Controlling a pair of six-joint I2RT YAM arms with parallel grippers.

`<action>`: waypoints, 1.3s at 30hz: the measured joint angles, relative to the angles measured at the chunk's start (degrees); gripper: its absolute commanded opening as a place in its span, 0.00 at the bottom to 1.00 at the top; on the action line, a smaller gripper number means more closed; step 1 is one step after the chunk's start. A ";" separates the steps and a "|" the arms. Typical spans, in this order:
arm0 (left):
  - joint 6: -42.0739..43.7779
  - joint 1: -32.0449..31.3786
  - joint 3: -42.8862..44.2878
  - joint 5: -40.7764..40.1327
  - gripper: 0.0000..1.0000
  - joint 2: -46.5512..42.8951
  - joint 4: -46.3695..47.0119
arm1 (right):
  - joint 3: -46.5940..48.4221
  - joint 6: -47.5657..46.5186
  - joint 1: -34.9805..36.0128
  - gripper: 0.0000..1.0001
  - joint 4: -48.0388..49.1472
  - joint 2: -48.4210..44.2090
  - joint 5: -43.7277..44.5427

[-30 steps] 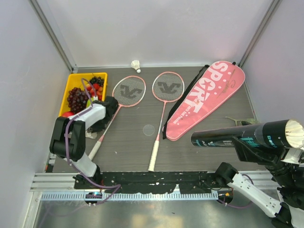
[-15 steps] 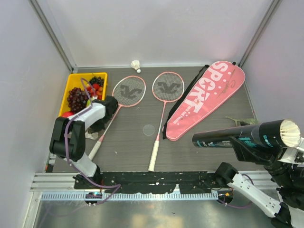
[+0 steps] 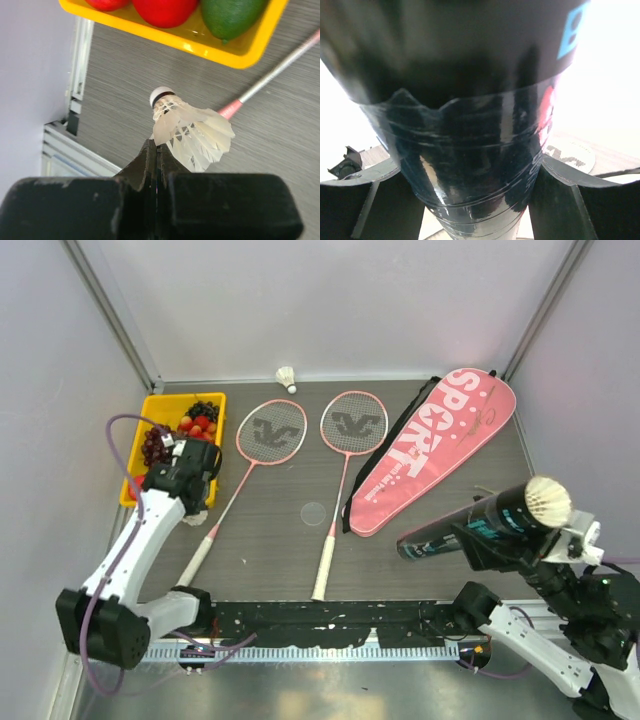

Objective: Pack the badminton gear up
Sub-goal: Pick up the shuttlecock at the center of the board, then place the shuttlecock at the shuttle tube.

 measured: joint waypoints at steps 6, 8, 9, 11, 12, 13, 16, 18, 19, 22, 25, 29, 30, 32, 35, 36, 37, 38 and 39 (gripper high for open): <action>0.50 0.00 1.92 12.74 0.00 -11.17 -1.57 | -2.58 -0.96 0.00 0.06 -0.48 6.40 -3.10; -0.02 0.00 3.67 18.78 0.00 -14.91 -1.16 | -3.37 -2.12 0.00 0.05 -0.37 8.90 -5.70; -0.46 0.00 4.39 21.51 0.00 -16.22 -0.87 | -3.76 -2.54 0.00 0.05 -0.26 9.92 -6.62; -2.10 0.00 6.19 28.98 0.00 -19.04 -0.11 | -5.29 -3.54 0.04 0.05 0.63 12.33 -8.61; -3.19 0.00 7.13 32.89 0.00 -20.04 0.55 | -6.12 -3.96 0.04 0.05 0.98 13.70 -9.35; -4.70 0.00 8.17 37.13 0.00 -20.94 1.49 | -6.93 -4.37 0.04 0.05 1.33 15.06 -9.90; -9.79 0.00 10.08 47.56 0.00 -23.15 5.53 | -8.98 -5.92 0.04 0.05 1.79 18.45 -10.56; -13.64 0.00 10.25 52.98 0.00 -24.52 9.05 | -9.62 -7.50 0.04 0.05 1.75 20.55 -10.64; -15.96 0.00 10.21 55.95 0.00 -25.29 11.15 | -9.66 -8.31 0.04 0.06 1.77 21.49 -10.67; -22.95 0.00 9.97 63.65 0.00 -27.08 17.57 | -9.64 -10.88 0.04 0.05 2.38 24.65 -11.17; -29.29 -0.20 9.29 70.31 0.00 -27.74 24.26 | -9.03 -12.46 0.04 0.05 2.51 29.03 -11.19; -34.56 -1.75 8.83 73.70 0.00 -27.61 29.24 | -7.10 -13.49 0.13 0.05 3.08 35.58 -11.47; -35.34 -2.36 8.85 74.31 0.00 -27.56 30.29 | -6.82 -13.60 0.28 0.05 3.56 36.79 -11.45; -36.89 -3.93 9.11 75.01 0.00 -27.06 31.76 | -6.19 -13.81 0.96 0.05 4.35 38.86 -11.34; -38.18 -7.63 9.75 75.28 0.00 -25.42 33.16 | -4.90 -14.01 2.67 0.05 4.83 41.18 -10.73; -38.60 -9.25 10.03 75.23 0.00 -24.59 33.44 | -4.50 -14.08 3.19 0.05 4.87 41.75 -10.49; -38.80 -10.82 10.25 75.12 0.00 -23.74 33.70 | -4.07 -14.25 3.96 0.06 5.03 42.36 -10.16; -38.99 -12.26 10.34 75.06 0.00 -22.93 33.99 | -3.69 -14.47 4.79 0.05 5.25 42.91 -9.68; -39.17 -13.70 10.38 74.95 0.00 -22.05 34.25 | -3.43 -14.69 5.60 0.05 5.49 43.30 -9.25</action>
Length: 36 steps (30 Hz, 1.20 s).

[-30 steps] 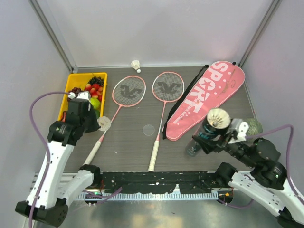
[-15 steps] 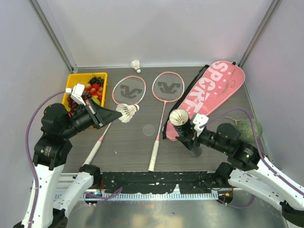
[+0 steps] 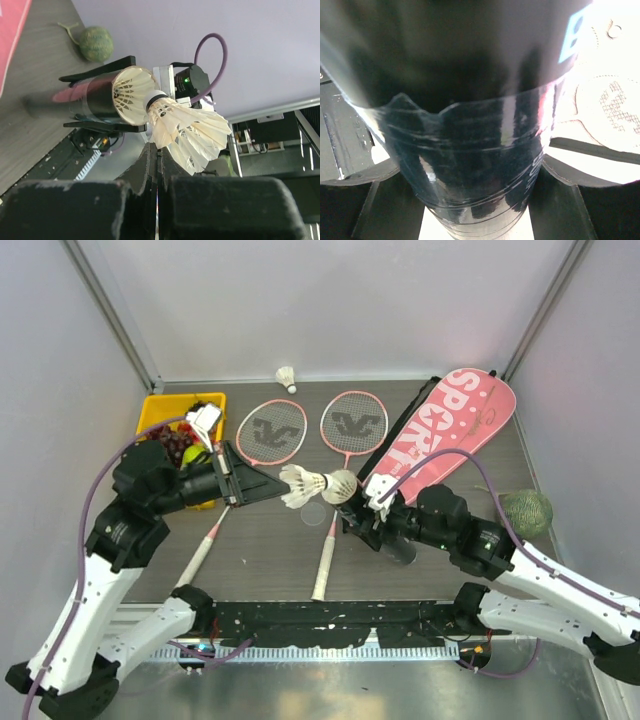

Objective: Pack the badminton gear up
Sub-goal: Place the shuttlecock at the shuttle tube.

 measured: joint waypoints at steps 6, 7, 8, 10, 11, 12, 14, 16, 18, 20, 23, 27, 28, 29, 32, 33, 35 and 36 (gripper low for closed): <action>-0.70 -5.55 -0.44 -1.57 0.00 3.54 0.17 | 0.33 -1.33 4.92 0.05 0.20 0.28 4.50; -1.18 -6.01 -1.07 -2.14 0.00 3.61 0.26 | 0.39 -1.66 5.55 0.05 0.13 0.28 5.22; -1.46 -6.40 -1.95 -2.58 0.00 3.45 0.24 | 0.48 -1.95 6.21 0.05 0.15 0.26 6.03; -1.92 -6.88 -3.87 -3.43 0.00 2.97 0.17 | 0.63 -2.49 7.28 0.05 0.20 0.26 7.17; -2.43 -7.08 -4.81 -3.67 0.04 2.80 0.11 | 0.72 -2.82 7.72 0.05 0.15 0.26 7.58; -2.89 -7.32 -5.57 -3.82 0.09 2.78 0.11 | 0.74 -3.17 8.11 0.05 0.07 0.28 8.02; -3.34 -7.82 -6.23 -4.31 0.26 2.95 0.09 | 0.76 -3.67 8.70 0.05 -0.57 0.31 8.81; -3.45 -8.44 -6.27 -4.81 0.36 3.19 0.11 | 0.83 -3.96 9.25 0.06 -0.72 0.44 9.38; -3.76 -9.03 -6.27 -5.05 0.45 3.56 0.09 | 1.05 -4.35 9.92 0.05 -0.55 0.76 9.53; -3.30 -9.55 -6.21 -5.25 0.47 4.09 -0.17 | 1.16 -4.59 10.58 0.05 -0.20 0.87 9.55; -2.03 -10.08 -5.11 -5.77 0.52 4.90 -1.92 | 1.16 -4.63 10.91 0.06 0.20 0.87 9.55; 1.27 -10.51 -1.95 -6.78 0.58 5.20 -4.92 | 1.16 -4.61 11.06 0.05 0.72 0.61 9.68; 2.27 -10.54 -1.16 -6.91 0.59 5.22 -5.51 | 1.16 -4.59 11.08 0.05 0.83 0.48 9.68; 3.63 -10.56 -0.09 -7.08 0.59 5.25 -6.43 | 1.16 -4.57 11.08 0.05 0.96 0.33 9.66; 8.00 -10.56 3.08 -8.35 0.61 5.22 -8.66 | 1.16 -4.04 11.13 0.05 1.38 -0.35 9.66; 9.84 -10.60 4.74 -9.60 0.58 5.27 -10.62 | 1.16 -3.74 11.13 0.05 1.57 -0.57 9.62; 14.03 -10.62 7.87 -11.69 0.42 5.55 -14.08 | 1.16 -3.10 11.13 0.05 1.97 -0.87 9.55; 16.94 -10.67 10.29 -13.38 0.31 5.79 -16.59 | 1.16 -2.58 11.13 0.05 2.12 -0.92 9.42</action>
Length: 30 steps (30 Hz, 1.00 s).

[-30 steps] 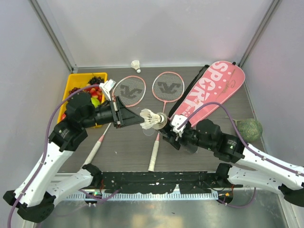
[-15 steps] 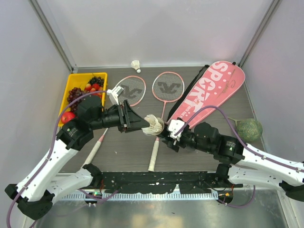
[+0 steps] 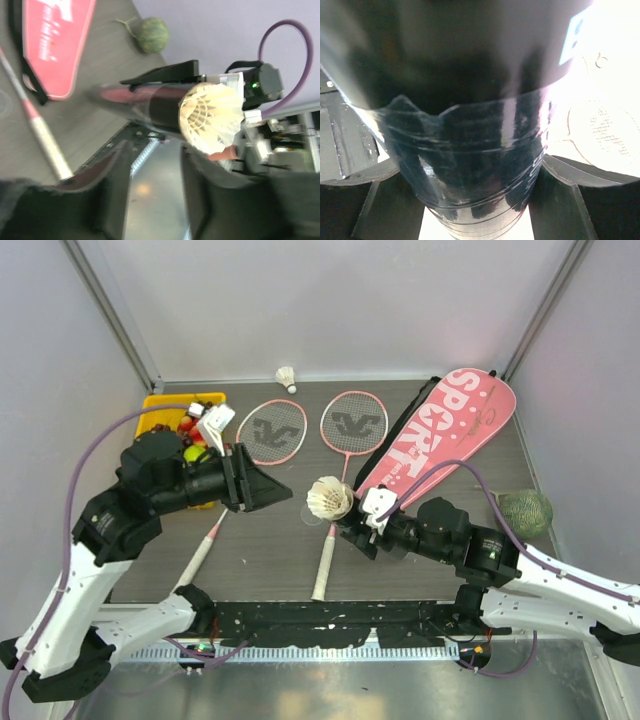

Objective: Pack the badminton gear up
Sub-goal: Place the shuttlecock at the shuttle tube.

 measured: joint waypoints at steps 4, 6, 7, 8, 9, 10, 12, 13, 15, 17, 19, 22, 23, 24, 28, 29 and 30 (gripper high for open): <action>7.52 -0.20 7.04 -4.90 0.01 0.28 -6.12 | 0.00 1.40 0.00 0.05 0.02 0.00 -0.22; 10.47 -1.20 10.40 -6.86 0.00 0.68 -7.93 | 0.00 2.05 0.00 0.05 0.02 0.00 -0.20; 11.82 -2.14 11.80 -7.63 0.00 0.96 -8.52 | 0.00 2.32 0.00 0.06 0.02 0.00 -0.22; 12.87 -3.37 12.98 -8.41 0.00 1.16 -8.96 | 0.00 2.47 0.00 0.06 0.02 0.00 -0.20; 13.68 -4.68 13.92 -9.14 0.00 1.18 -9.18 | 0.00 2.58 0.00 0.05 0.02 0.04 -0.20; 14.51 -5.99 14.51 -9.90 0.00 1.31 -9.16 | 0.00 2.69 0.00 0.05 0.02 0.07 -0.20; 15.50 -8.55 14.97 -11.30 0.00 1.86 -9.09 | 0.00 3.08 0.00 0.05 0.00 0.20 -0.20; 16.20 -9.90 14.99 -12.15 0.00 2.47 -9.09 | 0.00 3.32 0.00 0.05 0.00 0.28 -0.22; 16.96 -11.82 15.02 -13.66 0.00 3.87 -9.07 | 0.00 3.63 0.00 0.06 0.00 0.48 -0.24; 18.01 -13.86 15.17 -15.15 0.00 6.14 -8.94 | 0.00 3.82 0.00 0.05 -0.09 0.70 -0.24; 18.91 -15.74 16.04 -16.17 0.00 8.52 -8.96 | 0.00 3.87 0.00 0.05 -0.22 0.98 -0.28; 19.67 -17.92 17.35 -17.62 0.00 12.50 -8.17 | 0.22 3.98 0.00 0.05 -0.76 1.73 -0.28; 19.98 -18.58 17.73 -18.29 0.00 13.79 -8.20 | 0.35 4.00 0.00 0.05 -1.03 1.99 -0.31; 20.35 -18.99 17.90 -18.64 0.00 14.67 -8.13 | 0.42 4.02 0.00 0.05 -1.22 2.14 -0.35; 20.94 -20.35 18.08 -19.96 0.00 16.98 -8.17 | 0.68 4.22 0.04 0.05 -1.86 2.32 -0.46; 20.98 -20.52 18.05 -20.20 0.00 17.31 -8.17 | 0.74 4.24 0.04 0.05 -1.97 2.32 -0.46; 21.00 -20.76 17.99 -20.41 0.00 17.55 -8.13 | 0.83 4.26 0.04 0.05 -2.01 2.32 -0.46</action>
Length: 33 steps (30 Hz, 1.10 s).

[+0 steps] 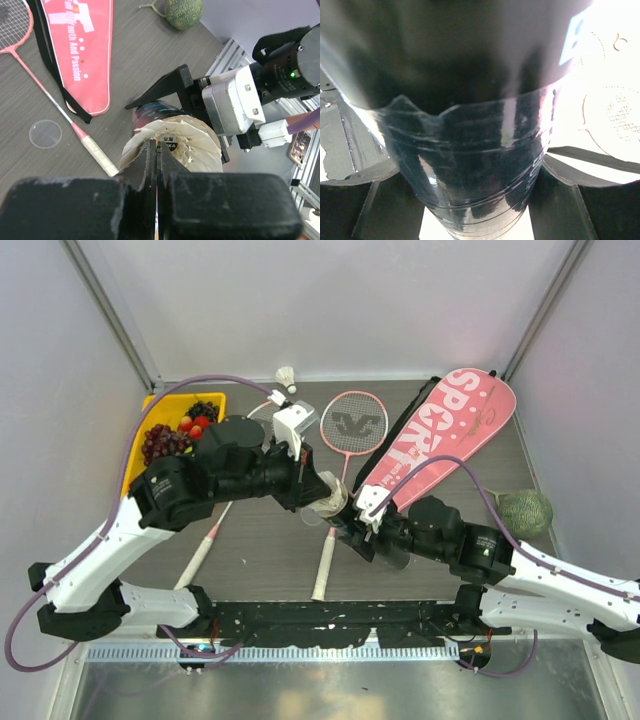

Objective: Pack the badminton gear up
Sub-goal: Place the shuttlecock at the shuttle tube.

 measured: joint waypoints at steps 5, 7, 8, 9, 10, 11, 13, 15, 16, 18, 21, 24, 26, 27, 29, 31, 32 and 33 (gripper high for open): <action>-0.48 -1.16 -5.16 0.52 0.00 -0.76 4.11 | 0.44 0.13 0.00 0.05 -0.90 0.00 0.02; -0.76 -1.55 -8.04 1.16 0.00 -1.14 6.62 | 0.44 0.07 0.00 0.05 -2.23 0.13 0.04; -0.90 -1.75 -8.92 1.29 0.00 -1.14 7.30 | 0.44 0.04 0.00 0.06 -2.69 0.26 0.11; -0.96 -1.95 -9.84 1.44 0.00 -1.11 8.04 | 0.44 0.02 0.00 0.05 -3.26 0.42 0.15; -1.14 -2.14 -10.60 1.57 0.00 -1.11 8.52 | 0.44 0.00 0.00 0.05 -3.65 0.57 0.24; -1.31 -2.36 -11.34 1.68 0.00 -1.11 9.11 | 0.44 -0.04 0.00 0.05 -3.91 0.74 0.26; -1.53 -2.67 -12.20 1.75 0.00 -1.05 9.84 | 0.44 -0.04 0.00 0.05 -4.46 0.79 0.28; -1.73 -2.86 -13.07 1.75 0.00 -1.09 10.88 | 0.44 -0.07 0.00 0.05 -4.92 0.79 0.61; -1.77 -2.91 -13.44 1.73 0.00 -1.16 11.41 | 0.44 -0.07 0.00 0.05 -5.11 0.79 0.79; -2.12 -2.97 -15.37 1.73 0.00 -1.86 13.64 | 0.44 -0.07 0.00 0.05 -5.66 0.76 1.18; -3.93 -2.97 -18.60 1.51 0.00 -3.39 16.37 | 0.44 -0.31 0.02 0.05 -6.78 0.76 1.51; -5.27 -3.34 -19.39 0.46 0.00 -3.32 17.27 | 0.44 -0.74 0.07 0.05 -7.45 0.79 2.75; -5.29 -3.89 -19.50 -0.66 0.00 -2.89 17.53 | 0.48 -1.09 0.07 0.05 -7.93 0.94 3.41; -5.25 -4.13 -19.50 -1.20 0.00 -2.51 17.55 | 0.61 -1.36 0.07 0.05 -8.33 1.29 3.69; -5.20 -4.17 -19.50 -2.14 0.00 -1.75 17.07 | 1.90 -2.14 0.07 0.05 -10.16 2.49 4.33; -5.18 -4.02 -19.43 -2.95 0.04 -1.09 16.44 | 3.58 -2.91 0.04 0.05 -12.50 3.93 4.87; -5.22 -3.91 -19.37 -3.37 0.07 -1.01 15.80 | 4.37 -3.15 0.04 0.05 -13.73 4.55 5.05; -5.25 -3.85 -19.19 -3.74 0.09 -1.01 15.10 | 4.96 -3.23 0.04 0.05 -14.45 4.96 5.20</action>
